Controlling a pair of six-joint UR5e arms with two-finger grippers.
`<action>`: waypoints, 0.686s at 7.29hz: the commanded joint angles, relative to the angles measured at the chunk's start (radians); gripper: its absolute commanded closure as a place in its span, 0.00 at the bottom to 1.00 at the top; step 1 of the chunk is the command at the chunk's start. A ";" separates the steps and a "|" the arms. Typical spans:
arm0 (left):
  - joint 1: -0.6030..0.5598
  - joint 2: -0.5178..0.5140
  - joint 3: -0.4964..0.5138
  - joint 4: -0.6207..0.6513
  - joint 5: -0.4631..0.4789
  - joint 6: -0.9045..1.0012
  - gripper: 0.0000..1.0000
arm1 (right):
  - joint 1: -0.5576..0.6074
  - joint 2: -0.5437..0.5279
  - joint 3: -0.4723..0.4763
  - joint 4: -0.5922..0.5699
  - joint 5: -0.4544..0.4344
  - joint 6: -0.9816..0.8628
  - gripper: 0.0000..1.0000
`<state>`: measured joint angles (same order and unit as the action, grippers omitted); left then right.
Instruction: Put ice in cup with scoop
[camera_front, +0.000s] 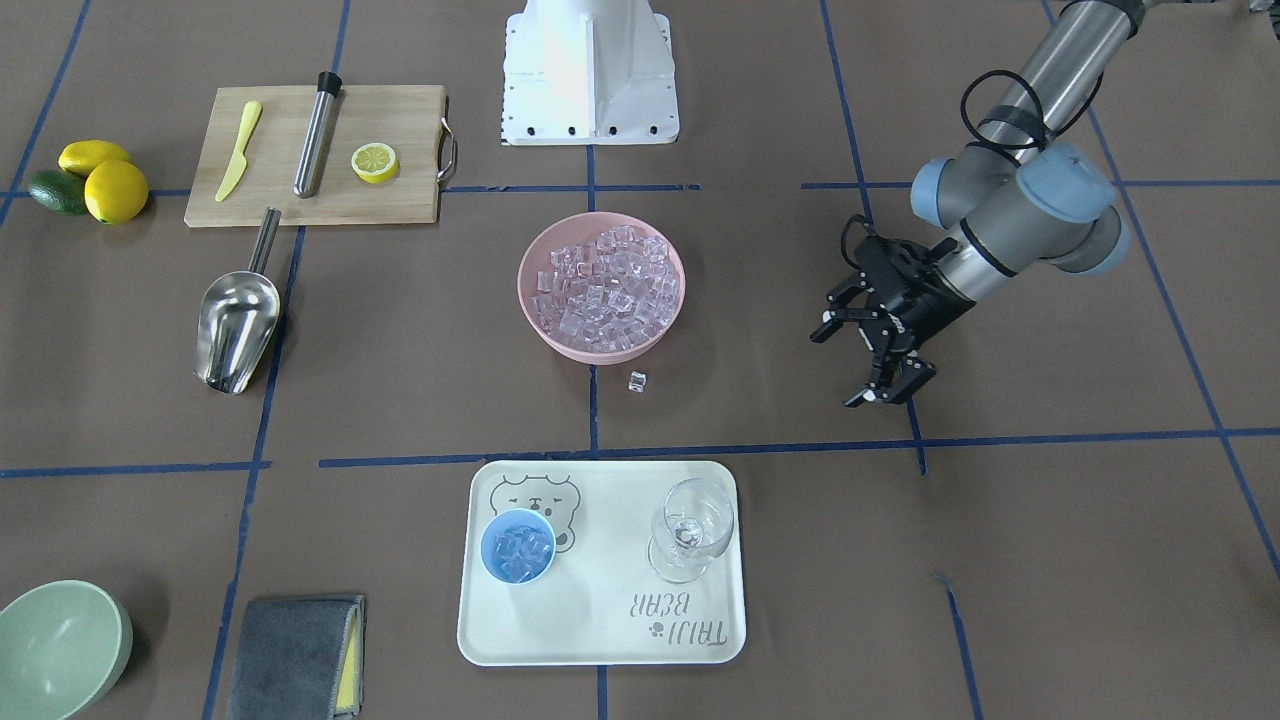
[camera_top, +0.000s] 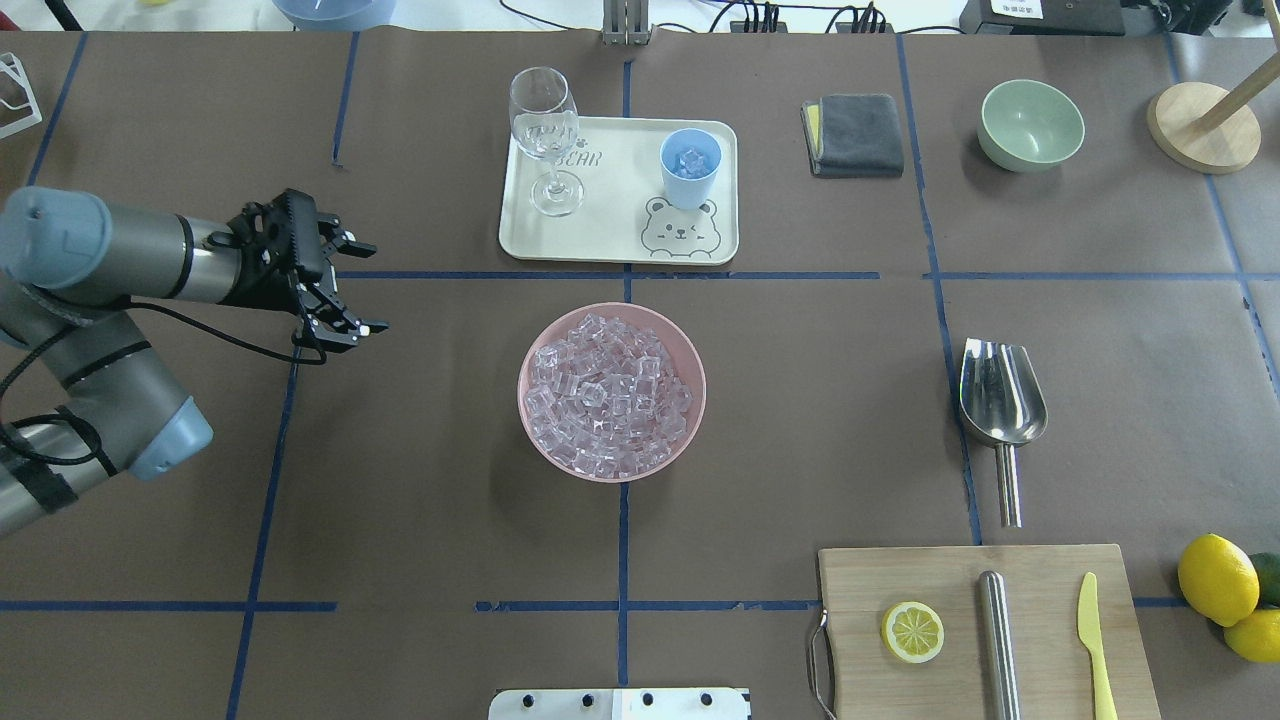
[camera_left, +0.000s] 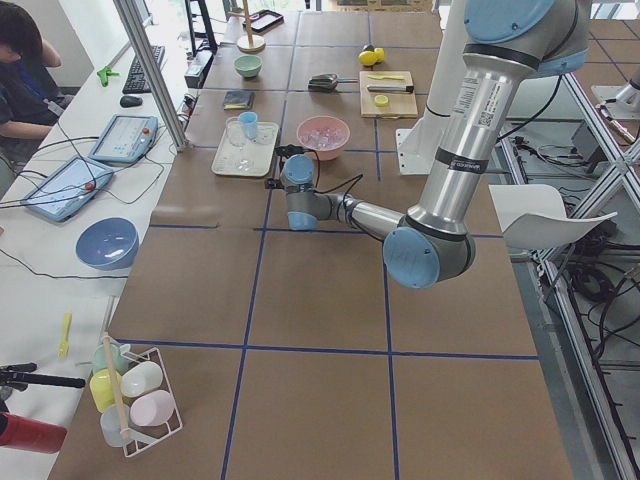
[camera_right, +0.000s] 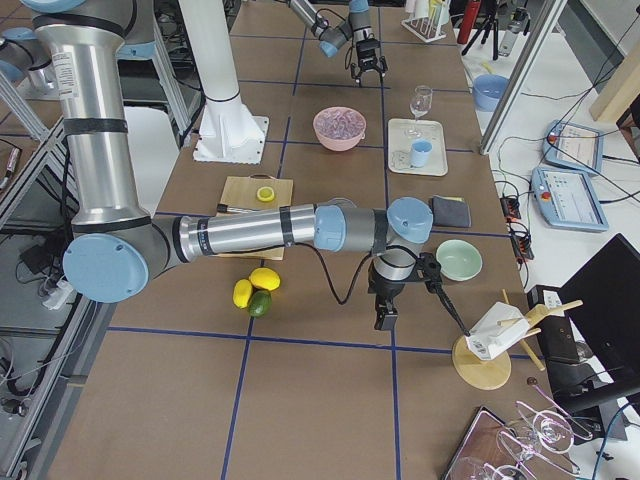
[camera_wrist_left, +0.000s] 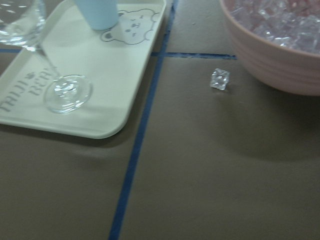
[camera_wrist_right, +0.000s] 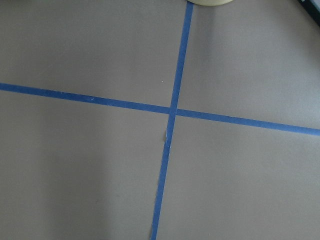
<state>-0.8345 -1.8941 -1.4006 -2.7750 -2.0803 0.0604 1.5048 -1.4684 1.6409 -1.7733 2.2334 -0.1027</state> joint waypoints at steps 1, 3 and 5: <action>-0.133 0.035 0.002 0.087 0.009 0.001 0.00 | 0.000 -0.001 -0.001 0.000 -0.001 0.000 0.00; -0.268 0.039 0.000 0.311 -0.006 0.266 0.00 | 0.000 -0.001 -0.007 0.000 -0.001 0.001 0.00; -0.403 0.050 -0.008 0.542 -0.052 0.374 0.00 | 0.000 -0.001 -0.010 0.002 -0.003 0.003 0.00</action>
<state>-1.1508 -1.8509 -1.4053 -2.3783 -2.0968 0.3704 1.5048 -1.4695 1.6323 -1.7723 2.2308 -0.1009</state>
